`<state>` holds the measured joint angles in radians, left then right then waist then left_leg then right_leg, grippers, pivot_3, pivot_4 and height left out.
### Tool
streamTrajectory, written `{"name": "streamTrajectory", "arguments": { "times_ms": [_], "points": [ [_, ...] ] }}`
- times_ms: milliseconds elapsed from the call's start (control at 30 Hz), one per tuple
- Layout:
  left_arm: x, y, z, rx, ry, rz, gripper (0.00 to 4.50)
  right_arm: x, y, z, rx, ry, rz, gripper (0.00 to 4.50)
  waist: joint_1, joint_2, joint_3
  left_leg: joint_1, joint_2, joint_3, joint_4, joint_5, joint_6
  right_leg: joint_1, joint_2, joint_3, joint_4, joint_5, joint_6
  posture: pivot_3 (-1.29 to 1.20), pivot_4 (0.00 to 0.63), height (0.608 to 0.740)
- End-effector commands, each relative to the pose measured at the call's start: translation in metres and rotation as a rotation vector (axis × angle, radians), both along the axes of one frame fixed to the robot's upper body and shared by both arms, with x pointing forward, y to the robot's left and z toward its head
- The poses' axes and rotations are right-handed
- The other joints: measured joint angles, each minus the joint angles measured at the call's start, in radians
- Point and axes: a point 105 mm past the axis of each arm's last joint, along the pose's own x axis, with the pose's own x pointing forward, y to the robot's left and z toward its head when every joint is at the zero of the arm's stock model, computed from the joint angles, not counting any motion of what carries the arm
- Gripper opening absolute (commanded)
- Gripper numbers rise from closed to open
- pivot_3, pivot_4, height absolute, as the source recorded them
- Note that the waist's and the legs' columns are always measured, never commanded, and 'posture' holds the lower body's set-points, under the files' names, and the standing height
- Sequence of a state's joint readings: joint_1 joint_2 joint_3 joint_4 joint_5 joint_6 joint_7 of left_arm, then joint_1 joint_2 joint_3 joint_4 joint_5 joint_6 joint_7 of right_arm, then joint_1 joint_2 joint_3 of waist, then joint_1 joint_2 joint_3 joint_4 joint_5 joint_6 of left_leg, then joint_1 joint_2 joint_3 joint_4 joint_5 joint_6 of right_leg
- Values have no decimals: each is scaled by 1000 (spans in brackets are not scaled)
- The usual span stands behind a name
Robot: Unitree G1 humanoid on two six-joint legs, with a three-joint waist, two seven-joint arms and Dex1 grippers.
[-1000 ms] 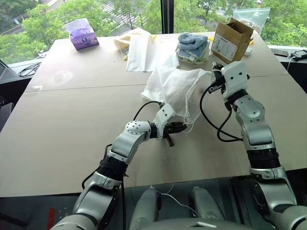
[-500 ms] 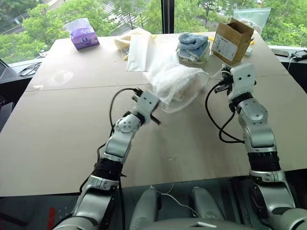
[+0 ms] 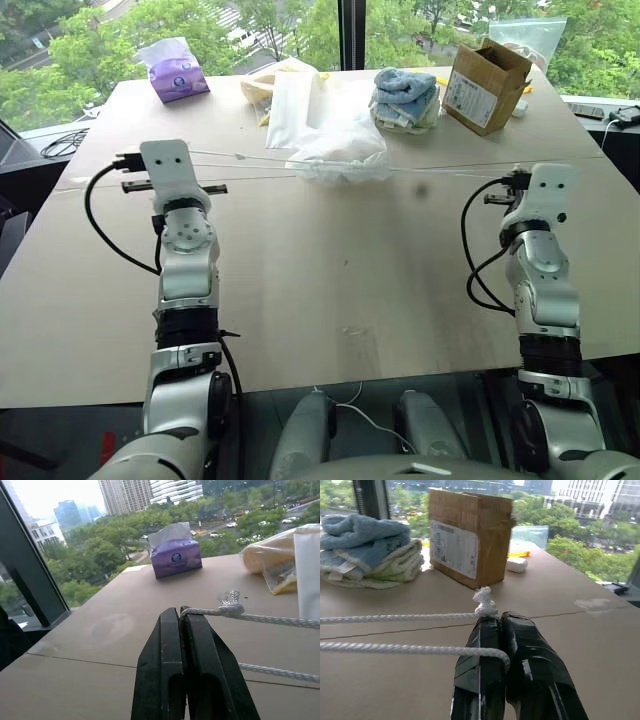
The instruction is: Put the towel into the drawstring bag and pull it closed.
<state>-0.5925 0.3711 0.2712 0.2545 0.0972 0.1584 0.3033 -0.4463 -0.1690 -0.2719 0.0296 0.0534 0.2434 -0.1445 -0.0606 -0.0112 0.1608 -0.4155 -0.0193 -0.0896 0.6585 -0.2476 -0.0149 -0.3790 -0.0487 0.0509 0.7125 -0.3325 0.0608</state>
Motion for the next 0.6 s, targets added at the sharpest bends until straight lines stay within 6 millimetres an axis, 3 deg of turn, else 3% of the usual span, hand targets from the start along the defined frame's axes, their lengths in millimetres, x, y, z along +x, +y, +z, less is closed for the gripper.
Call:
{"name": "streamTrajectory", "arguments": {
  "times_ms": [33, 133, 400, 533, 600],
  "points": [
    [-29, 55, 13, -18, -66, 267, 38, -33, -74, -2, 107, -28, -349, 0, 0, 0, 0, 0, 0, 0, 0, 0, 0, 0, 0, 0, 0, 0, 0, 0, 150, 740],
    [-29, 56, 7, -39, -53, 279, 38, -46, -93, -5, 144, -33, -459, 0, 0, 0, 0, 0, 0, 0, 0, 0, 0, 0, 0, 0, 0, 0, 0, 0, 150, 740],
    [-15, 39, -8, -87, -24, 175, 38, -39, -79, 0, 155, -68, -356, 0, -6, 0, 0, 0, -1, 0, 0, 0, 0, 0, 0, 0, 0, 0, 0, 0, 150, 740],
    [11, -8, -16, -169, -11, -175, 38, -30, -61, 16, 181, -154, -135, 0, -1, 0, 0, 0, -1, 0, 0, 0, 0, 0, 0, 0, 0, 0, 0, 0, 150, 740],
    [15, -47, -20, -150, 19, -431, 38, -23, -29, 21, 123, -126, 123, 0, 1, 0, 0, 0, -1, 0, 0, 0, 0, 0, 0, 0, 0, 0, 0, 0, 150, 740]
  ]
}}
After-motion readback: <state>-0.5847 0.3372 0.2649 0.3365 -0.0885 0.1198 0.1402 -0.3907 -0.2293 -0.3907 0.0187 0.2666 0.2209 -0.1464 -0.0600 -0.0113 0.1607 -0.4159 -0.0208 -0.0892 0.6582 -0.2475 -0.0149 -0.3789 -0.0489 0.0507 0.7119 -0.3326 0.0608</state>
